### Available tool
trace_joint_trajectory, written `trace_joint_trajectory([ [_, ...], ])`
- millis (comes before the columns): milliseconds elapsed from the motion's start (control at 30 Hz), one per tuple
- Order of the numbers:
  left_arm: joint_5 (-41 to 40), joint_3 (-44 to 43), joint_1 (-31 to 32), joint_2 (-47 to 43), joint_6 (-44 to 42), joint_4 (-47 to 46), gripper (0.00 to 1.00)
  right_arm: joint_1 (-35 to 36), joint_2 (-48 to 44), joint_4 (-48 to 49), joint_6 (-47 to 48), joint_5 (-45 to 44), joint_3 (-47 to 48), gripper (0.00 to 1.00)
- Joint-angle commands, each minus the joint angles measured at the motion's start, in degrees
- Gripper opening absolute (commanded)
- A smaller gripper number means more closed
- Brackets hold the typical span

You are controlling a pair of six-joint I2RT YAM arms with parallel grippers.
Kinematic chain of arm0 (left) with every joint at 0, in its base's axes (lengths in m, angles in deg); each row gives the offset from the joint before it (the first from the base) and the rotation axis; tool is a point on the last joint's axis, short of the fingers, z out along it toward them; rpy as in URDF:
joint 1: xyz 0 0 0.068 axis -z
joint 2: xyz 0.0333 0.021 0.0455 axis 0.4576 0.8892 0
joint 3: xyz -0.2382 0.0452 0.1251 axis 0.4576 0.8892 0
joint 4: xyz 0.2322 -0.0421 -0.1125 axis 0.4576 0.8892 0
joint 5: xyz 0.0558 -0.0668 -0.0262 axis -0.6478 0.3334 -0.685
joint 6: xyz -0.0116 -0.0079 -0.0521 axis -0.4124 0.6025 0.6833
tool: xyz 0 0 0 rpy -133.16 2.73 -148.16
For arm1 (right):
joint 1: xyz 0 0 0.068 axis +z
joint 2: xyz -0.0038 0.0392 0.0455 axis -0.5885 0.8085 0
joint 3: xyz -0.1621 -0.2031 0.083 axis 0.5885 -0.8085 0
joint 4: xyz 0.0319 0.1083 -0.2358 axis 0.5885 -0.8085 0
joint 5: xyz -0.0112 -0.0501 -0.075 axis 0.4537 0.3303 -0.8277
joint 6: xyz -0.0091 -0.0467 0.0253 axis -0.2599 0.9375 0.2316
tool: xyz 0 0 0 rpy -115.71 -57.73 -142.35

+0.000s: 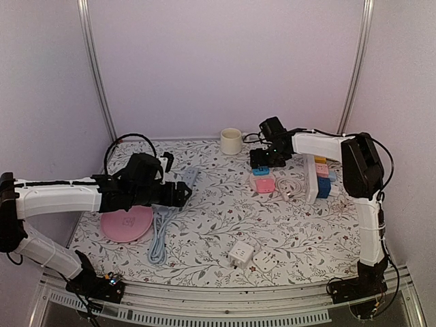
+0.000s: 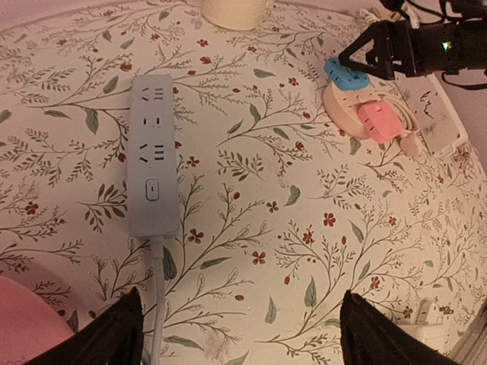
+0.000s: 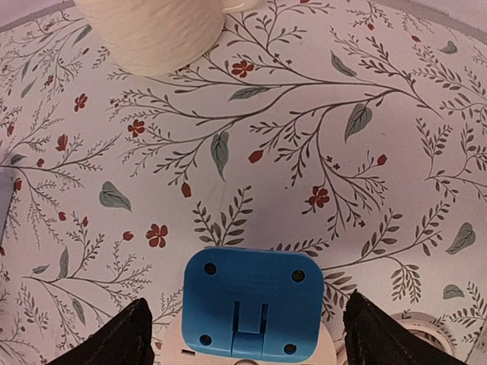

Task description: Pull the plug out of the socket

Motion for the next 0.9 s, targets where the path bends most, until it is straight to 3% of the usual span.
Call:
trace_joint_trajectory([
  [0, 0.4, 0.1, 0.8, -1.5, 0.4, -0.4, 0.89, 0.9, 3.5, -2.7, 1.1, -2.9, 3.0, 0.88],
  [267, 0.2, 0.4, 0.7, -1.7, 0.3, -0.3, 0.9, 1.8, 9.1, -4.9, 1.6, -6.4, 7.6, 0.85],
  [467, 2.7, 1.4, 0.7, -0.9, 1.9, -2.8, 0.9, 3.2, 10.5, -6.1, 1.9, -8.7, 8.7, 0.68],
  [667, 8.6, 4.2, -0.1, 0.1, 6.7, -8.4, 0.9, 4.7, 8.7, -6.5, 0.2, -5.5, 8.2, 0.49],
  [867, 14.4, 6.9, -1.2, 3.0, 12.3, -15.4, 0.89, 8.2, 1.4, -1.8, -3.7, -0.5, 3.1, 0.45],
])
